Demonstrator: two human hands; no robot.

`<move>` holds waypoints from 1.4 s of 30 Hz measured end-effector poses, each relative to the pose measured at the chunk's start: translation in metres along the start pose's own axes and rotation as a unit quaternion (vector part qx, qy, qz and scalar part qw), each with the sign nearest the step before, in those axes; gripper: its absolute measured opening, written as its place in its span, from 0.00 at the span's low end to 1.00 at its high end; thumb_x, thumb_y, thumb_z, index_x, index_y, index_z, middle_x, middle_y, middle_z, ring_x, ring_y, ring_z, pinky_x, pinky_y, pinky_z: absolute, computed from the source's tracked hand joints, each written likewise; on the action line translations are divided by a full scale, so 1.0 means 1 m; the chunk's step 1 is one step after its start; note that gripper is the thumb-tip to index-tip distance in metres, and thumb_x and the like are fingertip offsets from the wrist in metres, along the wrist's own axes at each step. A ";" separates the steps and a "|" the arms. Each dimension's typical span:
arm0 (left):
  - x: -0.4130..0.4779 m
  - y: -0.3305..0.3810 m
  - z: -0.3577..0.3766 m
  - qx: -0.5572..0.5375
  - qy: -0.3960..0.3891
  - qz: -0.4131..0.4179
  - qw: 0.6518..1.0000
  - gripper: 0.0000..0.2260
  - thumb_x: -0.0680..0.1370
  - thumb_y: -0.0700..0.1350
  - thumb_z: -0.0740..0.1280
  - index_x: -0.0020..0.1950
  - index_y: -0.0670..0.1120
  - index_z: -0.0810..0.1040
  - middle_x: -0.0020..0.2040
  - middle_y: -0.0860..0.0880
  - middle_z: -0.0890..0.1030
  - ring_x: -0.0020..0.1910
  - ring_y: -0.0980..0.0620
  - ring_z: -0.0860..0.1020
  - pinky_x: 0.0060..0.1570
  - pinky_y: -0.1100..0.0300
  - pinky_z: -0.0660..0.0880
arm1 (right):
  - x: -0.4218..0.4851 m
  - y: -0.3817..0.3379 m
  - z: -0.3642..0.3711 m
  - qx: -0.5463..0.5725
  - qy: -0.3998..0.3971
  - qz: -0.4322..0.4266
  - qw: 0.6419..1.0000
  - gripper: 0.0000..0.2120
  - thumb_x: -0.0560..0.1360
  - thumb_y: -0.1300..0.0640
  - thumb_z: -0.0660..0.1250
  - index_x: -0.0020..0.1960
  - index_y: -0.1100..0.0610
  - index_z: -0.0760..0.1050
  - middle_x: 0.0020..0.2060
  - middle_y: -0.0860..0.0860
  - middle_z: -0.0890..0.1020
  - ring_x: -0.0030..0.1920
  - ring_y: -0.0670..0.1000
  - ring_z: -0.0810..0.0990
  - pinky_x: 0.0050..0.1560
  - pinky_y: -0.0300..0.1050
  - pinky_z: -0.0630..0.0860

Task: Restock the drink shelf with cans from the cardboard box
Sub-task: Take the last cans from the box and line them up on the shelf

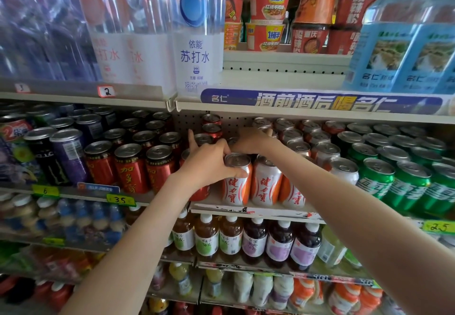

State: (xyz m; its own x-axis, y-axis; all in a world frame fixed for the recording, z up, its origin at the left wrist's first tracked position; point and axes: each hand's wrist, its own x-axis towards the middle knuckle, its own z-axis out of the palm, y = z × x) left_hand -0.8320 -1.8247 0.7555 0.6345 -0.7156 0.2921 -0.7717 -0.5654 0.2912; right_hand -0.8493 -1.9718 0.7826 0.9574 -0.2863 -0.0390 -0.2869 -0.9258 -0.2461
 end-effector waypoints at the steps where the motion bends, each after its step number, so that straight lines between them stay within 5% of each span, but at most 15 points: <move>1: -0.001 0.001 0.000 0.004 0.002 0.000 1.000 0.24 0.68 0.69 0.66 0.51 0.52 0.71 0.46 0.56 0.83 0.58 0.53 0.77 0.70 0.38 0.31 | 0.000 0.000 0.001 -0.006 0.001 0.006 1.000 0.20 0.67 0.40 0.62 0.52 0.52 0.75 0.47 0.51 0.80 0.53 0.54 0.76 0.63 0.58 0.70; 6: -0.006 0.003 -0.001 0.035 0.024 0.005 0.999 0.25 0.69 0.69 0.64 0.55 0.51 0.71 0.53 0.54 0.82 0.62 0.51 0.75 0.70 0.38 0.31 | -0.008 0.001 -0.005 -0.057 0.007 0.034 0.998 0.18 0.73 0.40 0.61 0.53 0.52 0.69 0.63 0.56 0.73 0.69 0.60 0.64 0.69 0.60 0.59; 8: -0.010 0.003 -0.003 0.055 0.038 0.011 0.998 0.27 0.70 0.70 0.63 0.57 0.51 0.71 0.56 0.54 0.81 0.64 0.52 0.74 0.70 0.37 0.31 | -0.017 0.000 -0.009 -0.026 0.022 0.019 0.999 0.25 0.72 0.38 0.62 0.64 0.51 0.68 0.69 0.56 0.68 0.72 0.62 0.59 0.69 0.61 0.58; 10: -0.018 0.003 -0.007 0.040 0.065 0.014 0.997 0.26 0.71 0.69 0.61 0.59 0.51 0.72 0.59 0.56 0.80 0.65 0.55 0.73 0.70 0.38 0.32 | -0.032 -0.002 -0.014 -0.015 0.083 0.005 0.996 0.32 0.71 0.37 0.62 0.70 0.52 0.65 0.71 0.55 0.65 0.72 0.61 0.56 0.69 0.60 0.56; 13: -0.035 -0.003 -0.014 -0.036 0.147 0.015 0.988 0.18 0.76 0.61 0.63 0.59 0.51 0.74 0.57 0.57 0.80 0.61 0.58 0.75 0.73 0.42 0.35 | -0.066 -0.010 -0.017 0.003 0.186 -0.052 0.981 0.27 0.73 0.42 0.64 0.67 0.55 0.68 0.67 0.55 0.68 0.70 0.59 0.59 0.67 0.57 0.59; 16: -0.062 -0.013 -0.018 -0.086 0.254 0.045 0.962 0.08 0.77 0.49 0.64 0.52 0.46 0.78 0.49 0.53 0.82 0.51 0.58 0.77 0.73 0.49 0.54 | -0.104 -0.026 0.001 0.015 0.288 -0.147 0.946 0.23 0.73 0.45 0.65 0.62 0.57 0.72 0.59 0.54 0.75 0.60 0.58 0.67 0.61 0.54 0.65; 19: -0.107 -0.029 -0.012 -0.091 0.331 0.035 0.939 0.07 0.77 0.43 0.62 0.45 0.42 0.78 0.40 0.49 0.80 0.41 0.55 0.76 0.49 0.56 0.74 | -0.130 -0.050 0.040 0.050 0.334 -0.254 0.906 0.18 0.71 0.48 0.64 0.54 0.59 0.76 0.47 0.53 0.77 0.49 0.57 0.70 0.49 0.51 0.70; 26: -0.220 -0.092 0.079 -0.095 0.256 -0.081 0.959 0.10 0.77 0.47 0.61 0.45 0.42 0.79 0.37 0.48 0.80 0.36 0.50 0.78 0.36 0.57 0.74 | -0.146 -0.072 0.199 0.088 0.100 -0.331 0.934 0.15 0.68 0.55 0.66 0.52 0.63 0.77 0.42 0.57 0.79 0.42 0.59 0.76 0.42 0.52 0.76; 30: -0.284 -0.125 0.192 -0.139 0.183 -0.232 0.945 0.12 0.75 0.52 0.60 0.45 0.46 0.78 0.37 0.52 0.80 0.36 0.53 0.79 0.34 0.56 0.76 | -0.131 -0.059 0.321 0.093 -0.126 -0.264 0.952 0.23 0.76 0.56 0.62 0.70 0.59 0.65 0.62 0.60 0.72 0.62 0.60 0.72 0.59 0.48 0.72; 33: -0.325 -0.153 0.287 -0.177 0.149 -0.323 0.918 0.10 0.74 0.52 0.62 0.45 0.47 0.78 0.33 0.57 0.77 0.32 0.61 0.75 0.33 0.63 0.71 | -0.118 -0.049 0.431 0.094 -0.221 -0.211 0.947 0.21 0.77 0.51 0.58 0.67 0.60 0.67 0.62 0.58 0.73 0.62 0.58 0.72 0.56 0.43 0.67; 38: -0.386 -0.223 0.443 -0.170 0.066 -0.427 0.886 0.06 0.76 0.50 0.64 0.47 0.49 0.77 0.37 0.56 0.79 0.36 0.56 0.78 0.34 0.63 0.69 | -0.085 -0.029 0.645 0.075 -0.314 -0.212 0.922 0.48 0.59 0.36 0.42 0.73 0.61 0.60 0.70 0.58 0.65 0.71 0.57 0.63 0.70 0.47 0.60; 40: -0.411 -0.258 0.505 -0.158 0.038 -0.460 0.873 0.04 0.77 0.48 0.65 0.49 0.51 0.76 0.42 0.55 0.82 0.41 0.54 0.81 0.35 0.65 0.70 | -0.078 -0.030 0.712 0.060 -0.350 -0.185 0.916 0.42 0.68 0.36 0.48 0.74 0.62 0.58 0.72 0.58 0.65 0.72 0.55 0.63 0.70 0.44 0.58; 42: -0.428 -0.285 0.551 -0.150 0.030 -0.470 0.869 0.04 0.77 0.48 0.66 0.50 0.51 0.76 0.44 0.54 0.82 0.43 0.53 0.81 0.36 0.65 0.70 | -0.066 -0.031 0.772 0.036 -0.292 -0.190 0.937 0.35 0.73 0.45 0.66 0.72 0.63 0.61 0.67 0.60 0.72 0.67 0.52 0.72 0.65 0.38 0.64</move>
State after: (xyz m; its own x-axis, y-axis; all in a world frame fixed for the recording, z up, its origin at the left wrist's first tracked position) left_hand -0.9075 -1.5827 0.0458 0.9869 0.0328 -0.1577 0.1286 -0.7502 0.6486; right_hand -0.8767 -1.7337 0.0453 0.8515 0.2630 -0.4536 0.0609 -0.9088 -0.4127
